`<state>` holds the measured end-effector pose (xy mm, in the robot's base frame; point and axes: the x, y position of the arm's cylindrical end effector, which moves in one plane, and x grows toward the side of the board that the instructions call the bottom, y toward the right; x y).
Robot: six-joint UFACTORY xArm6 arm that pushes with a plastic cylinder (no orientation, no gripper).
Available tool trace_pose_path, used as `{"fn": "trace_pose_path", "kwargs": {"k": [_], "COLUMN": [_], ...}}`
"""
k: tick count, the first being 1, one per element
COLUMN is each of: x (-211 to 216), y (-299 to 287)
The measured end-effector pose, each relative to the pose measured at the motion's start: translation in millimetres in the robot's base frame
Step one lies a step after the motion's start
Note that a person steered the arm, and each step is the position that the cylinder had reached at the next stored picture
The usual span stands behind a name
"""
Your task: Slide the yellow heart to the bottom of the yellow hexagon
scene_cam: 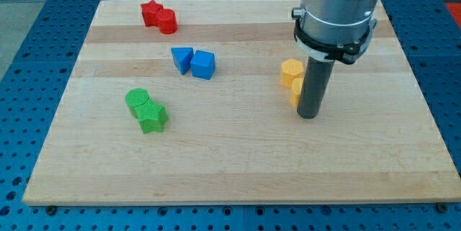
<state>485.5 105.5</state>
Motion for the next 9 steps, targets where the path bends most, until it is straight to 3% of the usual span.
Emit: {"fn": "trace_pose_path", "kwargs": {"k": [4, 6, 9], "x": [3, 24, -60], "y": [-7, -97, -114]}}
